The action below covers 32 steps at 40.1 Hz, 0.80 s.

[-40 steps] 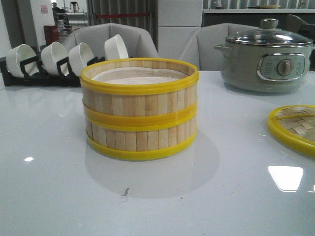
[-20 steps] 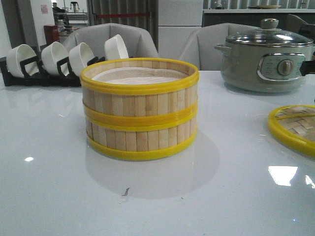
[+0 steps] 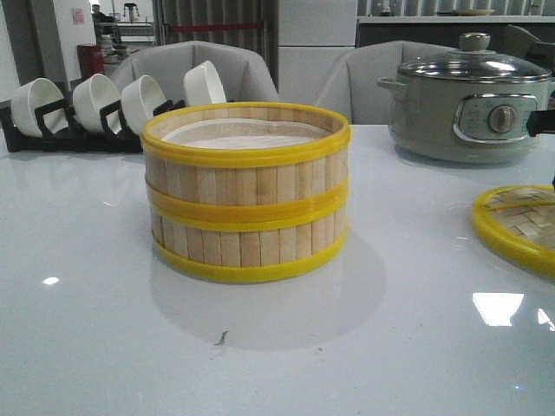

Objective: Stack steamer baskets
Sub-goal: 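Grasp the center knob of the woven bamboo lid with the right gripper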

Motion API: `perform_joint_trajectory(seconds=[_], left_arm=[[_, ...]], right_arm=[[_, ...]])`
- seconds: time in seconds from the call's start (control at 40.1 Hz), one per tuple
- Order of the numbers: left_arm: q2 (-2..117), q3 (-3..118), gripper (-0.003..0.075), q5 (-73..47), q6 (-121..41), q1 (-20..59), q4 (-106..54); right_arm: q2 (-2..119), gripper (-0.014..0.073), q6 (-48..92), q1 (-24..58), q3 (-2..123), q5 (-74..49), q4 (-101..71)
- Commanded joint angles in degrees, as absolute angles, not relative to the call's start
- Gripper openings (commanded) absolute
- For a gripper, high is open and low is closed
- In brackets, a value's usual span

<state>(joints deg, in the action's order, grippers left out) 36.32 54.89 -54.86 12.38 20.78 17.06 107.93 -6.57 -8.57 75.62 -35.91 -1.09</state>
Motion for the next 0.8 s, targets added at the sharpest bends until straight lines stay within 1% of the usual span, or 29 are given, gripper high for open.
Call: perform_joint_trajectory(seconds=[0.0,0.773], left_arm=[[36.26,56.40,0.0092,-50.83,13.01,21.16,18.06],[36.26,56.40,0.0092,-50.83,13.01,21.16,18.06]], right_arm=[[104.96,0.0412,-6.41,-8.74,77.62,-34.91,-1.67],[106.19,0.0412,-6.41,-8.74,77.62,-34.80,-1.67]])
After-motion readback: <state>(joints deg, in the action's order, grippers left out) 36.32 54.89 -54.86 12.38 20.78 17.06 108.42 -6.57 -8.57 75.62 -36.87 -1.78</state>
